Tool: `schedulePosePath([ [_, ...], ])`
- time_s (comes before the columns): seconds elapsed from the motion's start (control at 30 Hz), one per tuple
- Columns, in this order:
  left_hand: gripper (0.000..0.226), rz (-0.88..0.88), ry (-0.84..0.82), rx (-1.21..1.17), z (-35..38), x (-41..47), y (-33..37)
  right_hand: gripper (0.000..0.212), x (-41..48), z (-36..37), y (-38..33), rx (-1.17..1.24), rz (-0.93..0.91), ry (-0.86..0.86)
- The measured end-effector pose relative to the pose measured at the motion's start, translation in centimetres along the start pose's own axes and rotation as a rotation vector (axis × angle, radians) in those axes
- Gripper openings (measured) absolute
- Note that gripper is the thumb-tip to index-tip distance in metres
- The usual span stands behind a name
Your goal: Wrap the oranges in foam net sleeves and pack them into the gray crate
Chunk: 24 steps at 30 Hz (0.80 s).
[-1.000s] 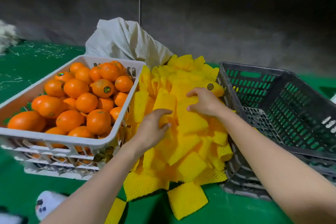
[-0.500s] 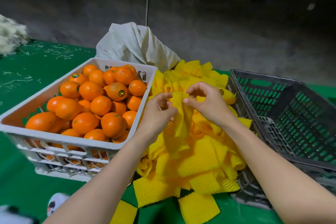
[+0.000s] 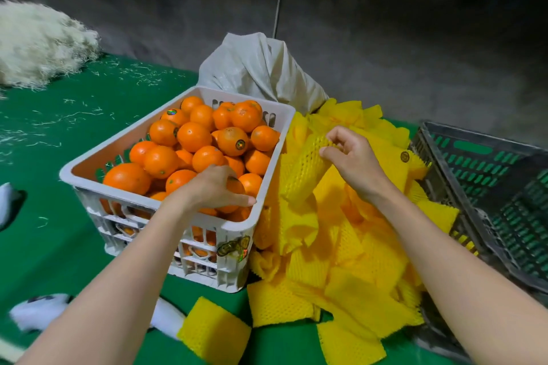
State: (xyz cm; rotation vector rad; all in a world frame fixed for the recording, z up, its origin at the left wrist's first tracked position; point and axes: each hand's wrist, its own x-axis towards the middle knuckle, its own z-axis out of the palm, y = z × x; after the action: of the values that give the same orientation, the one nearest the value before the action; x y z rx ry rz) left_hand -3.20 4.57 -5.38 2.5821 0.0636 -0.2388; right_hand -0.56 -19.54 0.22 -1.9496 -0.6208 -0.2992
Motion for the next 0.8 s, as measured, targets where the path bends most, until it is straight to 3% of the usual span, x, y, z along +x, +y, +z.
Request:
schedulePosePath([
  [0.1,0.079,0.056,-0.027,0.022,-0.4,0.0,-0.9,0.024,0.0,-0.5,-0.1,0.017,-0.005,0.046],
  [0.17,0.077,0.111,0.059,-0.021,-0.4,0.0,-1.0,0.017,0.0,-1.1,-0.3,0.078,0.009,0.091],
  [0.3,0.068,0.288,0.237,-0.42,-0.4,-0.5,0.4,0.01,0.1,-2.2,-0.7,0.288,0.068,0.141],
  [0.5,0.058,0.533,0.11,-0.893,-0.1,-1.7,5.5,0.027,-0.2,-3.4,-1.7,0.739,0.204,0.054],
  [0.6,0.06,0.521,-0.032,-1.097,1.3,-1.7,7.7,0.026,-1.3,-3.8,-1.6,0.793,0.304,-0.046],
  [0.7,0.07,0.378,-0.122,-1.377,2.9,-1.3,9.8,0.028,-2.5,-4.8,-1.1,0.744,0.363,-0.115],
  [0.8,0.044,0.258,-0.178,-1.562,4.3,-1.3,12.1,0.029,-3.5,-5.7,-0.6,0.677,0.396,-0.149],
])
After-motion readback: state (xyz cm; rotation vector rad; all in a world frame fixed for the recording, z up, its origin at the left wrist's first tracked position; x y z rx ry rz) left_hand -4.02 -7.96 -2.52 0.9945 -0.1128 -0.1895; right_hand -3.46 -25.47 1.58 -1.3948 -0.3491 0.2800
